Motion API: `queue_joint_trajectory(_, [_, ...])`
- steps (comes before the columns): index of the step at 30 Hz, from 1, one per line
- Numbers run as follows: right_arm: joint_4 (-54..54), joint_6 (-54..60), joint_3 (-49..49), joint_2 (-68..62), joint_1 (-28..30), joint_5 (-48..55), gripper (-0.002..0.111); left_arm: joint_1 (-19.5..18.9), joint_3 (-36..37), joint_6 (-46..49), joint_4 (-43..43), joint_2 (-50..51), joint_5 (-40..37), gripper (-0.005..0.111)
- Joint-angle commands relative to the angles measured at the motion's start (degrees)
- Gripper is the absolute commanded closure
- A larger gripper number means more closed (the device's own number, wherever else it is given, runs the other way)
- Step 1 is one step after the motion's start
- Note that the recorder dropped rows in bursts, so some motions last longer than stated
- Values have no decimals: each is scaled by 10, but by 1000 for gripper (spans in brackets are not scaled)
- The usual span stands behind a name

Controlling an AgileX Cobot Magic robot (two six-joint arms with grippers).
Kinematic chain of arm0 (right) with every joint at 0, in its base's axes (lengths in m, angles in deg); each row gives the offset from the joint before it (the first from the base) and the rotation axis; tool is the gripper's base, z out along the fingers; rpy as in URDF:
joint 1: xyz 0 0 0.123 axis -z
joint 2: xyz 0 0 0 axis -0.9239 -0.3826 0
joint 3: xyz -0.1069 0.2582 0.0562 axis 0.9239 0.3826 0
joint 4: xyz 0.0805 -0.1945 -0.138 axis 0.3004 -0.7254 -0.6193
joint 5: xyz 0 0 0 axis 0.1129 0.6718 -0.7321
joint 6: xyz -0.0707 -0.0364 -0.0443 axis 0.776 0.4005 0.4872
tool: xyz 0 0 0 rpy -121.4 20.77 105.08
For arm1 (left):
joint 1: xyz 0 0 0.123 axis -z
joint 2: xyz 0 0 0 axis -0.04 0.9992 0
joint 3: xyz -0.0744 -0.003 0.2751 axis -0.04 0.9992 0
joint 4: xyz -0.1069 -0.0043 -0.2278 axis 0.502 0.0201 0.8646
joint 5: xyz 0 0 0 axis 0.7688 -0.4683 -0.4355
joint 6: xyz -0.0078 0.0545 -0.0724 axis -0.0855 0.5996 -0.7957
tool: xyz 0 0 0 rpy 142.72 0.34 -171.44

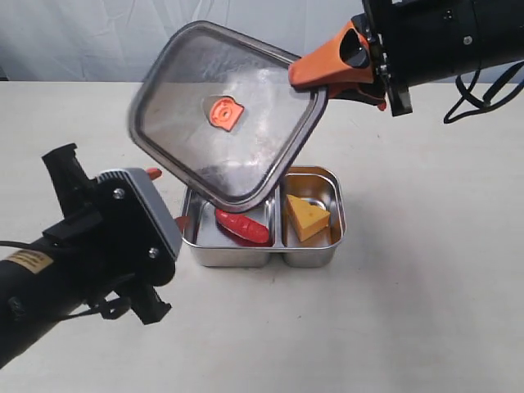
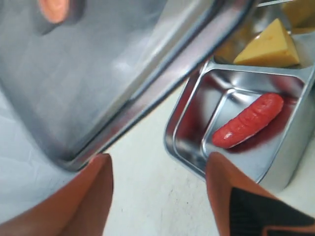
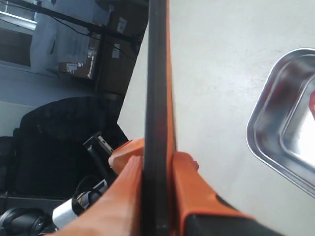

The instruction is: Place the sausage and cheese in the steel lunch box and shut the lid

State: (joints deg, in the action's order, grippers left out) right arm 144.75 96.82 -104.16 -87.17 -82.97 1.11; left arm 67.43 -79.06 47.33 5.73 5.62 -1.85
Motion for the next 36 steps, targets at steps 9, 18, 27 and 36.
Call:
queue_joint_trajectory(9, [18, -11, -3, 6, 33, -1, 109, 0, -1, 33, -18, -26, -25, 52])
queue_joint_trajectory(18, [2, -51, -3, 6, 9, -1, 109, 0, -1, 83, -141, -25, -20, 55])
queue_joint_trajectory(27, [-17, -66, -3, 6, -45, -1, 109, 0, -1, 159, -117, 9, 22, 55])
queue_joint_trajectory(36, [-40, -78, -3, 6, -47, -1, 109, 0, -1, 163, -120, 16, 54, 79])
